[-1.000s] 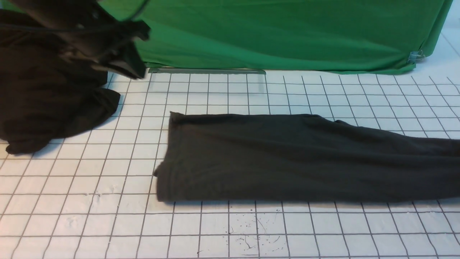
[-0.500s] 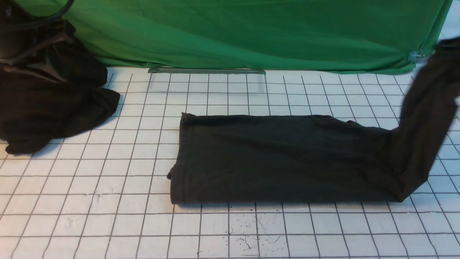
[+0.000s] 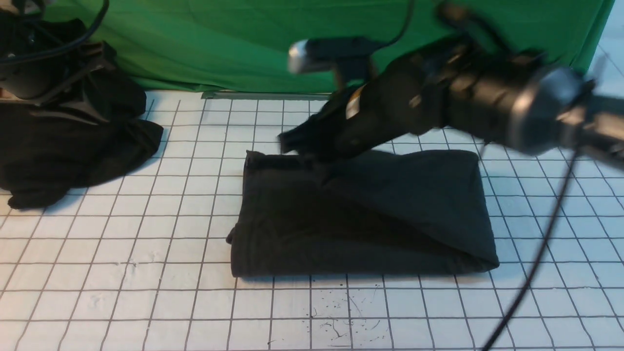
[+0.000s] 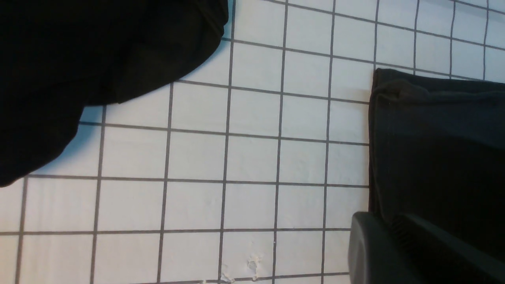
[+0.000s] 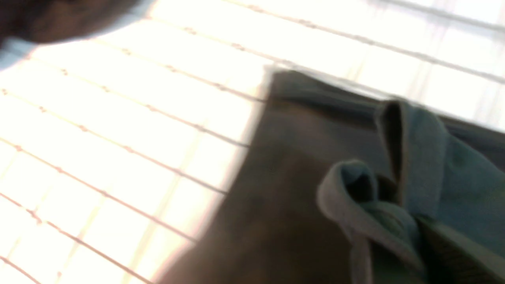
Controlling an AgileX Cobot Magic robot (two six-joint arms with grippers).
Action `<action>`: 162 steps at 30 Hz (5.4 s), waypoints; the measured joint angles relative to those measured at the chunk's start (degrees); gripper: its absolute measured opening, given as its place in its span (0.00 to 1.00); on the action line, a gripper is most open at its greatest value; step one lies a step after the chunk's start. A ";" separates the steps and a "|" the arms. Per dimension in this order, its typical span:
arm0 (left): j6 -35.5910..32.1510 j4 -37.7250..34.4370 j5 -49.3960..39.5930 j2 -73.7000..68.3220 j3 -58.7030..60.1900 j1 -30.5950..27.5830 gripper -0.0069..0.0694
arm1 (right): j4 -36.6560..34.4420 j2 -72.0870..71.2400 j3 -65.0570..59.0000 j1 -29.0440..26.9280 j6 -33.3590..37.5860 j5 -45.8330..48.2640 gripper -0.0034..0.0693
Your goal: Fold a long-sleeved shirt over a white checkered tablecloth.
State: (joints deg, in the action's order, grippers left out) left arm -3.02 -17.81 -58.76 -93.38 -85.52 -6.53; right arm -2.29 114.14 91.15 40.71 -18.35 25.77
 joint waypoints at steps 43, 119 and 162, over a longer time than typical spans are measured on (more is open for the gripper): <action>-0.17 -3.44 -10.63 0.00 0.17 0.00 0.27 | 5.73 -36.88 -24.29 -23.36 14.71 41.88 0.04; -4.69 -1.48 -10.70 1.13 0.17 3.23 0.30 | 4.62 -113.67 -87.04 -33.20 25.22 -11.07 0.18; -4.65 -7.96 19.10 79.45 41.69 3.23 0.09 | 4.81 -113.99 -91.52 -37.91 25.22 -11.36 0.30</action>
State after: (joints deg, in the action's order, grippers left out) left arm -7.67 -25.77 -39.66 -13.93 -43.83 -3.31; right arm 2.52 0.15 -0.38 2.81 6.87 14.41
